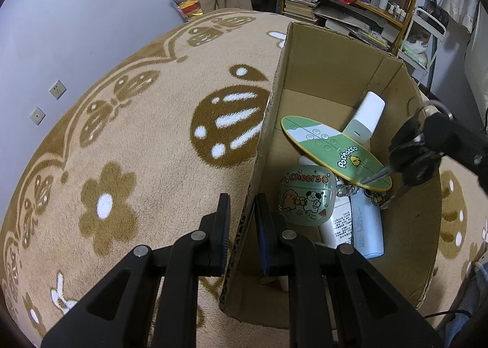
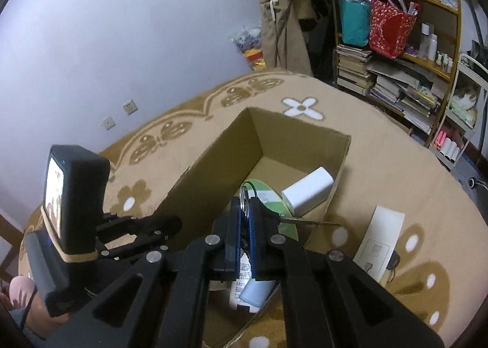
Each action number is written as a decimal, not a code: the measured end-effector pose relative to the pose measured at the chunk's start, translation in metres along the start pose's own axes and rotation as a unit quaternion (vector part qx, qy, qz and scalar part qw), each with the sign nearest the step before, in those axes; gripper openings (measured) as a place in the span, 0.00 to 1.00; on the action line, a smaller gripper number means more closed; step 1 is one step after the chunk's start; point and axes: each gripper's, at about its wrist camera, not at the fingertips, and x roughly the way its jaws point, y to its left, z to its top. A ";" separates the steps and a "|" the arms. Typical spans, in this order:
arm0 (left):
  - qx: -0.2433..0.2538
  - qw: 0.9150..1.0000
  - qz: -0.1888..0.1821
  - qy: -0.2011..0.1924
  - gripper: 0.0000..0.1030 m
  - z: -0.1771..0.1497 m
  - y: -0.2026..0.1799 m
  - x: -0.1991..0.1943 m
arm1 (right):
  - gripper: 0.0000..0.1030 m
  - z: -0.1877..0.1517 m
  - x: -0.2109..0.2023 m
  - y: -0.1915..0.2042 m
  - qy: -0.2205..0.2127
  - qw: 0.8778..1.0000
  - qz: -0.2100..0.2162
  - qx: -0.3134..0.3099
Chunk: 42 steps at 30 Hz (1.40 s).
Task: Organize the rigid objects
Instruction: 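Carry the keys into the box and open the right tool, then move the right tool back over the white switch plate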
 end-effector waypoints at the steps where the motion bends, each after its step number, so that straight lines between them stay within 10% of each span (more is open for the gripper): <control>1: 0.000 1.000 0.000 0.000 0.16 0.000 0.000 0.000 | 0.06 -0.001 0.001 0.001 0.002 1.000 -0.002 -0.002; 22: 0.003 1.000 0.003 0.000 0.16 0.001 0.000 0.001 | 0.12 0.006 0.010 0.015 -0.007 0.998 -0.056 0.022; 29: 0.002 1.000 0.001 0.001 0.16 0.001 0.000 0.001 | 0.73 0.017 -0.016 0.013 -0.053 0.992 -0.115 -0.004; 35: 0.002 1.000 0.003 0.001 0.17 0.001 0.002 0.001 | 0.93 0.022 -0.029 -0.013 -0.078 0.984 -0.156 0.033; 42: 0.005 1.000 0.005 0.001 0.17 0.002 0.002 0.001 | 0.94 0.015 -0.033 -0.049 -0.088 0.973 -0.193 0.087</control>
